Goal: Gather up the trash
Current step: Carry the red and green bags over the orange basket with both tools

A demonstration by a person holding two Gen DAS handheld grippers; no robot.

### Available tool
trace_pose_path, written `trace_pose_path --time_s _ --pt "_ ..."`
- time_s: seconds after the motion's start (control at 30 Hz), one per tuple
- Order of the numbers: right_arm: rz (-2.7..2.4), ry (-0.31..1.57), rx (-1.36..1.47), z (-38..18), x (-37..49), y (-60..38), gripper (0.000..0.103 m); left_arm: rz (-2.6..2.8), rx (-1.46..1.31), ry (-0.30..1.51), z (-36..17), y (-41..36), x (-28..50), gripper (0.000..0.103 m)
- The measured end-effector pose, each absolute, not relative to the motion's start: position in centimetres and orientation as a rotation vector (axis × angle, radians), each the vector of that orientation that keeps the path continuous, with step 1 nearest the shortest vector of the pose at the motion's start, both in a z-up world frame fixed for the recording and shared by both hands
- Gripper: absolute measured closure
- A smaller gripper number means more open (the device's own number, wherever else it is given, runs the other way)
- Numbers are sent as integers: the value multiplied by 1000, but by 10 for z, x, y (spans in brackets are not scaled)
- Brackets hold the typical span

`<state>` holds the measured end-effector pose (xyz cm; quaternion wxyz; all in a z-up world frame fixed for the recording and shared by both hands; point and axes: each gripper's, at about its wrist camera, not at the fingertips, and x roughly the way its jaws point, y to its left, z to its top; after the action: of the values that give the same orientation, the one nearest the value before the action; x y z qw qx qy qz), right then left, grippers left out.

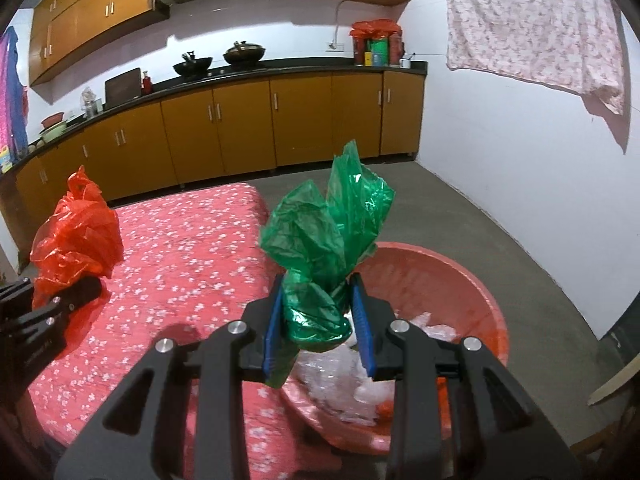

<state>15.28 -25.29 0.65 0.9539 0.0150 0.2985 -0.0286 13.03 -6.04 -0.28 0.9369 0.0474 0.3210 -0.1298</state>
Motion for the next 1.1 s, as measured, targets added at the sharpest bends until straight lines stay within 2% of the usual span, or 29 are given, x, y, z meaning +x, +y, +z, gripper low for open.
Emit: trace_pose_path --time_s 1.1 --pt "-174 637 66 -14 163 -335 71 -569 81 740 -31 -174 157 84"
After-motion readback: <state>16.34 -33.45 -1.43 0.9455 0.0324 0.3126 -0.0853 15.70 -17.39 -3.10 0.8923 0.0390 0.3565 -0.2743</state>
